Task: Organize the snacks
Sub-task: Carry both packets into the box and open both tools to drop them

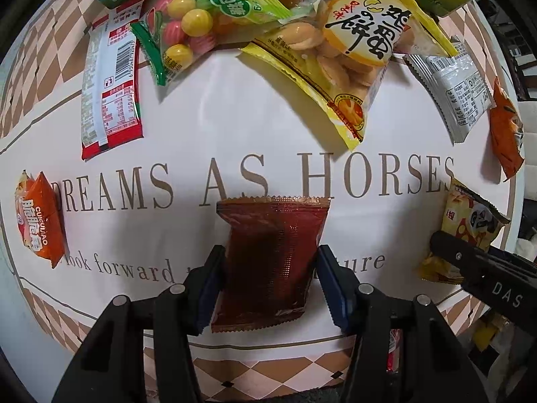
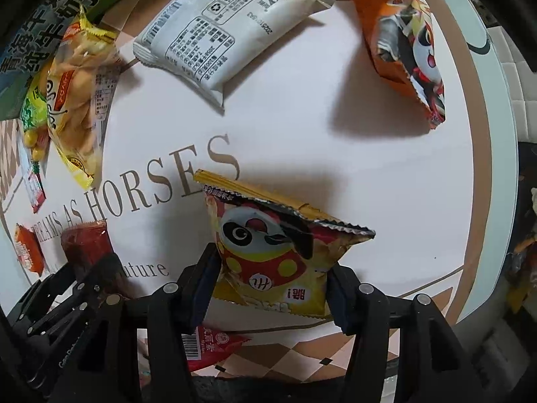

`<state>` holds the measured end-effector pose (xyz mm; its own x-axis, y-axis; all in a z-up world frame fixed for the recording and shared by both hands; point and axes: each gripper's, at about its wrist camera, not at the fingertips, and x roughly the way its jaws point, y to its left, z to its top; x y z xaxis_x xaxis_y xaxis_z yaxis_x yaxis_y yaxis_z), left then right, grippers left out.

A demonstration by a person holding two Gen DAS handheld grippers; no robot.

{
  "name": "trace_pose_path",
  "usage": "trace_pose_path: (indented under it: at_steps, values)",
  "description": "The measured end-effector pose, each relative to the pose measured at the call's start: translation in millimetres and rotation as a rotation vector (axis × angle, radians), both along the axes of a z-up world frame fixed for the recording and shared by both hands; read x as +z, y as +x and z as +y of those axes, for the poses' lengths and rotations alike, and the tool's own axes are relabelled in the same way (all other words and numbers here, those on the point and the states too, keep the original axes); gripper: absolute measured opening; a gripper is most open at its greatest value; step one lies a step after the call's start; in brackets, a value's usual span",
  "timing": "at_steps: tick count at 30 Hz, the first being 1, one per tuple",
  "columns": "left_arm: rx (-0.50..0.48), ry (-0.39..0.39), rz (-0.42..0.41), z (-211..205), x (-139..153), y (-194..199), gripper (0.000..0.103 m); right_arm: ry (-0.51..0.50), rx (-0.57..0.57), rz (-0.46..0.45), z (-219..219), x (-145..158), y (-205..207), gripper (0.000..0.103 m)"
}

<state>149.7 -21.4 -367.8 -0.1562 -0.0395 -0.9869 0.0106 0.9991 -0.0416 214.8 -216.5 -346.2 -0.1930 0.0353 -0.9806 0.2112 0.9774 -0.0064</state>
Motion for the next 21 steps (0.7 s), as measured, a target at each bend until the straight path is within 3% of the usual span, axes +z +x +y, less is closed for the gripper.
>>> trace_pose_path:
  at_steps: [5,8,12,16,21]
  values:
    - [0.007,0.007,-0.008,-3.1,5.8,-5.4,0.051,-0.032,0.014,-0.017,16.6,-0.7,-2.3,0.060]
    - [0.008,0.013,-0.016,-3.2,13.6,-4.1,0.051,-0.022,0.010,-0.037,21.7,-1.7,-27.3,0.057]
    - [0.013,-0.015,-0.038,-2.8,39.3,-3.6,0.051,0.026,-0.009,-0.017,21.5,21.8,-43.0,0.051]
    - [0.016,-0.060,-0.104,-0.7,84.5,4.6,0.051,0.079,-0.001,-0.033,25.3,47.0,-42.3,0.050]
    - [0.047,-0.137,-0.210,10.6,159.9,34.6,0.051,0.183,0.050,-0.120,41.2,108.0,-23.1,0.050]
